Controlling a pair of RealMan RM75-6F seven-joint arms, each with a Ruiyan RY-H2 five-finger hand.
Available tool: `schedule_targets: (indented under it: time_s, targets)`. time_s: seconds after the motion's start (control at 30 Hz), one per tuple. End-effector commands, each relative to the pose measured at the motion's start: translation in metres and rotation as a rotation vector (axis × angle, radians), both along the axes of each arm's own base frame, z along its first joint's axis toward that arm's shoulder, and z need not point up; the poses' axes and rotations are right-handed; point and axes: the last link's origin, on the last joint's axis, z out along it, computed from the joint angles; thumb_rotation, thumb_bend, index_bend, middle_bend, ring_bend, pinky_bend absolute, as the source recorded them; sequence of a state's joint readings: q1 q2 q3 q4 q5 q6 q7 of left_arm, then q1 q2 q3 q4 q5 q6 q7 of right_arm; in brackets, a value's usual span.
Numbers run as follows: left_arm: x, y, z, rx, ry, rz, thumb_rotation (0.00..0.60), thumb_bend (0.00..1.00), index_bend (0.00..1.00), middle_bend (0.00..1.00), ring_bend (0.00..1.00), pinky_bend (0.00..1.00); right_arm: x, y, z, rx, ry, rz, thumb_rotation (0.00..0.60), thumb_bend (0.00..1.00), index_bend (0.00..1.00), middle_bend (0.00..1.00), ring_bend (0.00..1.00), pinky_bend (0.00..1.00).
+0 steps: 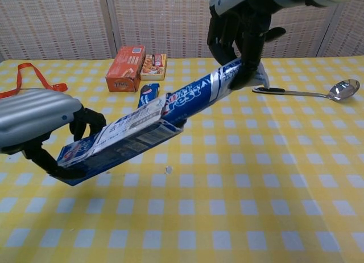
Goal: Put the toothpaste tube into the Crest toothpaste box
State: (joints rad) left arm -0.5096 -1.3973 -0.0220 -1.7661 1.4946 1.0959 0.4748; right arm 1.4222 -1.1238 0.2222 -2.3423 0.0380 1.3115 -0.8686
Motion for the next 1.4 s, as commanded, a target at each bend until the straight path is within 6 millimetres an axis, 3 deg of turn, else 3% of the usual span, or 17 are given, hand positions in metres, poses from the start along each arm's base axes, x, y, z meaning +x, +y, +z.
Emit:
schedule_targets:
  time_s: [0.03, 0.6, 0.8, 1.0, 1.07, 1.17, 1.4]
  targets:
    - [0.0, 0.0, 0.0, 0.001, -0.002, 0.001, 0.6, 0.32, 0.63, 0.68, 0.54, 0.47, 0.003, 0.003, 0.001, -0.001, -0.015, -0.002, 0.6, 0.44, 0.67, 0.62, 0.57, 0.85]
    - [-0.002, 0.005, 0.0, 0.007, 0.001, 0.024, 0.6, 0.32, 0.63, 0.68, 0.55, 0.47, 0.011, 0.009, -0.008, 0.025, -0.21, -0.007, 0.6, 0.44, 0.55, 0.52, 0.46, 0.8]
    - [-0.002, 0.005, -0.001, 0.005, -0.007, 0.037, 0.6, 0.32, 0.63, 0.68, 0.55, 0.47, 0.014, 0.011, -0.008, 0.056, -0.339, -0.013, 0.6, 0.44, 0.35, 0.35, 0.31, 0.6]
    - [-0.002, 0.01, 0.002, 0.01, -0.033, 0.059, 0.6, 0.32, 0.63, 0.68, 0.54, 0.47, 0.014, 0.014, -0.007, 0.114, -0.429, -0.01, 0.6, 0.38, 0.02, 0.08, 0.12, 0.37]
    - [-0.002, 0.012, 0.004, 0.009, -0.036, 0.065, 0.6, 0.32, 0.63, 0.68, 0.55, 0.47, 0.014, 0.014, -0.005, 0.122, -0.453, -0.001, 0.6, 0.34, 0.0, 0.01, 0.05, 0.29]
    - [-0.003, 0.014, 0.004, 0.009, -0.038, 0.069, 0.6, 0.32, 0.63, 0.68, 0.55, 0.47, 0.015, 0.015, -0.002, 0.136, -0.497, 0.012, 0.6, 0.31, 0.0, 0.0, 0.0, 0.22]
    - [-0.002, 0.017, 0.01, 0.024, -0.092, 0.087, 0.6, 0.32, 0.64, 0.68, 0.55, 0.47, 0.012, 0.016, 0.005, 0.166, -0.583, 0.016, 0.6, 0.26, 0.0, 0.0, 0.0, 0.2]
